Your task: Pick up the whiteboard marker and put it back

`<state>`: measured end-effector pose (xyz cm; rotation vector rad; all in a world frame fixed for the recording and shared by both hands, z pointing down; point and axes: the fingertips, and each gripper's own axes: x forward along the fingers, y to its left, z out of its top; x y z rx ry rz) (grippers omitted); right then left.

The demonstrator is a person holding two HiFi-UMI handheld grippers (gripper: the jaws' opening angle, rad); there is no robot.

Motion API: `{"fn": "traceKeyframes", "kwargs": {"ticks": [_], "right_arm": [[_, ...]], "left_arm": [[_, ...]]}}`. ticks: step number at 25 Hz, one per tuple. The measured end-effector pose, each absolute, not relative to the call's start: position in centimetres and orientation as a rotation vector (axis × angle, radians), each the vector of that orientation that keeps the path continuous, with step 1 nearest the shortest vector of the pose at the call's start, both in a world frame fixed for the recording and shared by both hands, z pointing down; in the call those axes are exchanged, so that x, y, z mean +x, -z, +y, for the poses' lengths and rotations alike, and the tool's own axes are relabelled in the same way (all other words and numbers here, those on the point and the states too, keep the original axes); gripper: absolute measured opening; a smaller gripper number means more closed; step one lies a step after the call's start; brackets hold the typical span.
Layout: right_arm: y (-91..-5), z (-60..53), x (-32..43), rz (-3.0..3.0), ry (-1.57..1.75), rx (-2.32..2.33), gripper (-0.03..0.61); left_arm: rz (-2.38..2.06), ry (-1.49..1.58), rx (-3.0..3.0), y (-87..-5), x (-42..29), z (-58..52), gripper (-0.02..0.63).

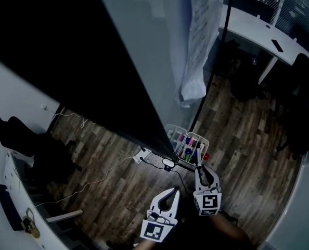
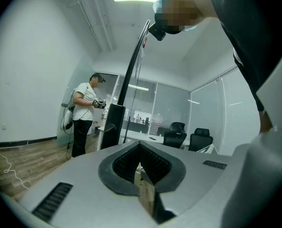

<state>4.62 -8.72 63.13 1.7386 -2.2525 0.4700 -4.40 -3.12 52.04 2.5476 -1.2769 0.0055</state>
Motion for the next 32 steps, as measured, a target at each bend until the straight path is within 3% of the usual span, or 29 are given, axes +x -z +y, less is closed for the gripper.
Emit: {"fn": "traceKeyframes", "kwargs": {"ticks": [32], "right_arm": [[-59.8, -7.8, 5.6, -2.349, -0.368, 1.689, 0.077]], "left_arm": [[-1.296, 0.039, 2.532, -52.0, -4.1, -2.3, 0.008]]}}
